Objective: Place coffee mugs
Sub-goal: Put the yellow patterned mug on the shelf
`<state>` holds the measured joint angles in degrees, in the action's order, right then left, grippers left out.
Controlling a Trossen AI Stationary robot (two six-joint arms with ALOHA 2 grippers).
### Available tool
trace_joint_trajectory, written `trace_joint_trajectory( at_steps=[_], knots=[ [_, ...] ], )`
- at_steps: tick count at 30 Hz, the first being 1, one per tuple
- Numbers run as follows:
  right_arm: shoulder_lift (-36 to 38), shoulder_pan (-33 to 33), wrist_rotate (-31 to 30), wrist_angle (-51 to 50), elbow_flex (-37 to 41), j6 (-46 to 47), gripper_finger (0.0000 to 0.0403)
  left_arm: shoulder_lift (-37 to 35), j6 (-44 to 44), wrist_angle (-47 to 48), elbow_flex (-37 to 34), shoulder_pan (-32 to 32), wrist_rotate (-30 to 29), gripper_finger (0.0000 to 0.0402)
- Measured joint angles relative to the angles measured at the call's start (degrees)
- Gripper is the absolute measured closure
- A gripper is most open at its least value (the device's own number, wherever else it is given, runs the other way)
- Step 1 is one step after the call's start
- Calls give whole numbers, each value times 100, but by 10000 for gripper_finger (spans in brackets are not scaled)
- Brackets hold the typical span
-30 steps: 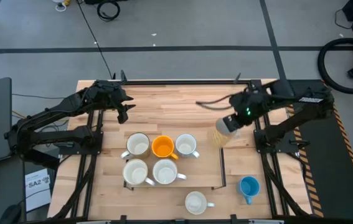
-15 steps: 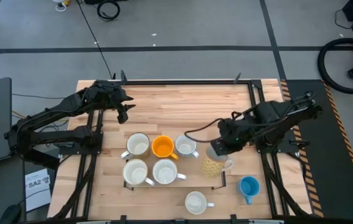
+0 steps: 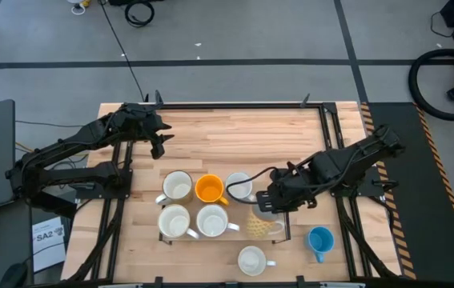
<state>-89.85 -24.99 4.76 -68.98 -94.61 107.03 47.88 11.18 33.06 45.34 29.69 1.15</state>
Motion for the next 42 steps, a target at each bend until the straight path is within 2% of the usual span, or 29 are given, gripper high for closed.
trace_joint_trajectory(
  at_steps=[6, 22, 42],
  knots=[
    [-134, -13, -381, 165, 0, 105, 380, 0, 7, 208, 2, 1, 2, 242],
    [-386, -13, -813, 425, -2, 139, 380, 0, 10, 408, 2, -4, 0, 242],
    [-386, -11, -833, 647, -2, 126, 356, 0, 9, 402, 2, -4, 0, 242]
  ],
)
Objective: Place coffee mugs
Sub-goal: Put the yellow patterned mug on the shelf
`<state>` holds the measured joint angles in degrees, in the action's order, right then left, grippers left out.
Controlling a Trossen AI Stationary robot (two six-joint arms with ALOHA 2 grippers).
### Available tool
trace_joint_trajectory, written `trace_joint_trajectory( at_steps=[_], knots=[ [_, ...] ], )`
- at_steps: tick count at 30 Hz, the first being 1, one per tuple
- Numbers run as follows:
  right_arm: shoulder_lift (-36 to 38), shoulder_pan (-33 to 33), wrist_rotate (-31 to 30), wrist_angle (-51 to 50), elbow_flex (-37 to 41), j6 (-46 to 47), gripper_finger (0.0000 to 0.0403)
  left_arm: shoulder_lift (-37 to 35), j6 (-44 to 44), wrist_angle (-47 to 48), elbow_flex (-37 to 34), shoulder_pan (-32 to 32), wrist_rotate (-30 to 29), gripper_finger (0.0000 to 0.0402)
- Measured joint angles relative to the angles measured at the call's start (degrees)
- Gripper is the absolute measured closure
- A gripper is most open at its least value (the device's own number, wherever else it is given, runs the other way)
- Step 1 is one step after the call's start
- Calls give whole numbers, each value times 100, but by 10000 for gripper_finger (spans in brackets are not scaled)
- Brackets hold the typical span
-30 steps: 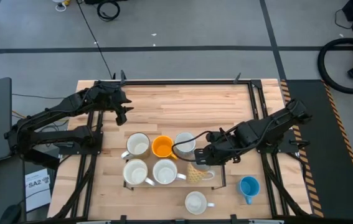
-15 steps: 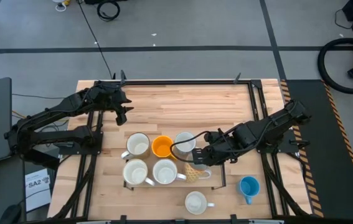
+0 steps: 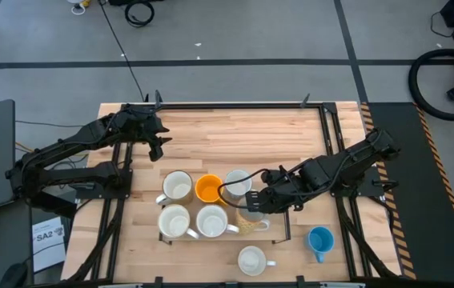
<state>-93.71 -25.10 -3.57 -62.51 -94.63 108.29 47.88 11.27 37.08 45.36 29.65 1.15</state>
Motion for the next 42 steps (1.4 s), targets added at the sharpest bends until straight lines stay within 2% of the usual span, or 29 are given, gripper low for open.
trace_joint_trajectory(
  at_steps=[16, 33, 42],
  knots=[
    [4, 0, -179, 90, 0, -42, 348, 0, 1, 0, 0, 1, 0, 242],
    [13, -2, -188, 476, -2, -186, 293, 0, 0, 0, 0, 0, 0, 242],
    [13, 0, -138, 828, -2, -451, 288, 0, 1, 0, 0, 1, 0, 242]
  ],
)
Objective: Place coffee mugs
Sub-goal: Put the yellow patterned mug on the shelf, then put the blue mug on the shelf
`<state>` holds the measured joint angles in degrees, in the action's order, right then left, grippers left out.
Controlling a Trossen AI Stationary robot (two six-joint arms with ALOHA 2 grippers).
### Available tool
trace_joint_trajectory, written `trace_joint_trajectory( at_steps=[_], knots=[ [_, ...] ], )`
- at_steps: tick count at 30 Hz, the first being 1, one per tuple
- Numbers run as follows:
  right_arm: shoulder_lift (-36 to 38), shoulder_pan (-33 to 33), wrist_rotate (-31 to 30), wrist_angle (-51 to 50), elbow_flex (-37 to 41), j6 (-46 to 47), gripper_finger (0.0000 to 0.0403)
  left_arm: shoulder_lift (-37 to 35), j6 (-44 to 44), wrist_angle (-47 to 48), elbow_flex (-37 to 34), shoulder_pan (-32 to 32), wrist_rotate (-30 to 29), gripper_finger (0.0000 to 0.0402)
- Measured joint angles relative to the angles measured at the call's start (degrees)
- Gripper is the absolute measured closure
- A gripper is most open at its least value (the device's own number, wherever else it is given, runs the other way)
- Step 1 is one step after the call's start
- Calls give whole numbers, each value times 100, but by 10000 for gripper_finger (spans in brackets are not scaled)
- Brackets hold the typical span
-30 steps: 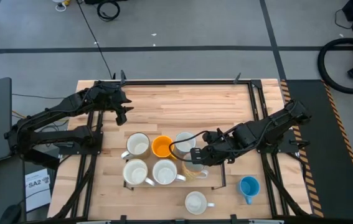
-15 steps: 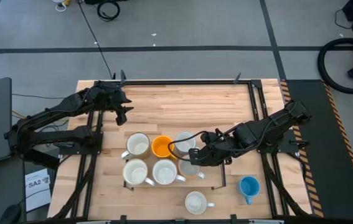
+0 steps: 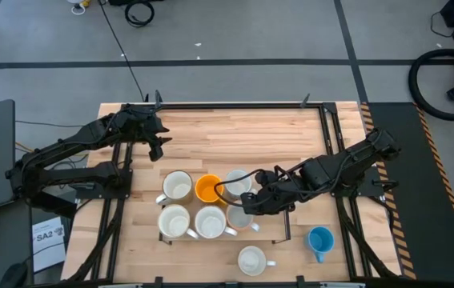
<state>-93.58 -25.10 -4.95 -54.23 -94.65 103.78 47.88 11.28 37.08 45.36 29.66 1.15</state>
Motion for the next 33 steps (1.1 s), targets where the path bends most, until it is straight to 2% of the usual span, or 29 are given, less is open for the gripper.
trace_joint_trajectory(
  at_steps=[25, 33],
  knots=[
    [159, -131, -15, 212, 0, -533, 288, 2, -1, 5, 0, -1, 0, 242],
    [573, -574, -630, -20, 0, -973, 288, 2, -1, 15, 0, 1, 0, 242]
  ],
)
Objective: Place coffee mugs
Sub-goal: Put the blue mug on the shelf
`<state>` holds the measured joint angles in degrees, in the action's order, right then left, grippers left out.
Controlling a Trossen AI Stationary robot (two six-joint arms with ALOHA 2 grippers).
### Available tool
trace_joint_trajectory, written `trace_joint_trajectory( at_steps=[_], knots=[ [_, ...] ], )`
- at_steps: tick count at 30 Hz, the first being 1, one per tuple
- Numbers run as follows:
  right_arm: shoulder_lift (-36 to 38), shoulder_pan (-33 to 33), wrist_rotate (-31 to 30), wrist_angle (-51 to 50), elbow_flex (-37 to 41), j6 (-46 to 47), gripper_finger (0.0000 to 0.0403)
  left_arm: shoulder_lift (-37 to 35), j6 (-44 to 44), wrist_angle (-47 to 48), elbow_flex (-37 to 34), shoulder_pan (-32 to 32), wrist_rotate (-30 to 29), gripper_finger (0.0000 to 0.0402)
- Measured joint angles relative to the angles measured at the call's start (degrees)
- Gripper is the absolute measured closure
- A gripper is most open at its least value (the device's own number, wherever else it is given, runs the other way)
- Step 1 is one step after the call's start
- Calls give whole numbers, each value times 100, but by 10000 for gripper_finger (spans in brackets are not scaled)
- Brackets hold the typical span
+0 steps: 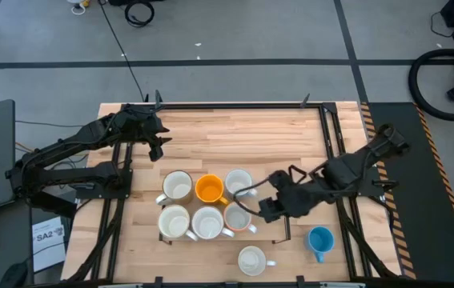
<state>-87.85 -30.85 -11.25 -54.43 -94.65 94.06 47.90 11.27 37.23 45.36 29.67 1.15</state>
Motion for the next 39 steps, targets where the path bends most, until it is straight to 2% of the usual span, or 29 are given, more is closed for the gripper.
trace_joint_trajectory(
  at_steps=[5, 8, 14, 19, 23, 35, 39],
  knots=[
    [188, -478, -380, -775, 0, 61, 288, 0, -2, 7, 0, 0, 0, 242],
    [206, -824, -517, -1494, 0, 409, 288, 0, -4, 7, 0, 0, 0, 242],
    [181, -1536, -382, -2736, 2, 1232, 289, 0, -13, 7, 0, 0, 0, 242],
    [181, -1968, -390, -3227, 6, 1577, 289, 0, -15, 7, 0, 0, 0, 242],
    [181, -2164, -382, -3362, 301, 1576, 289, 0, -15, 7, 0, 0, 0, 242],
    [177, -2451, 1088, -3097, 1727, 1345, 289, 0, -16, 5, -2, 0, 0, 242],
    [175, -2535, 1351, -2848, 2004, 1401, 289, 0, -17, 4, -2, -1, 0, 242]
  ],
)
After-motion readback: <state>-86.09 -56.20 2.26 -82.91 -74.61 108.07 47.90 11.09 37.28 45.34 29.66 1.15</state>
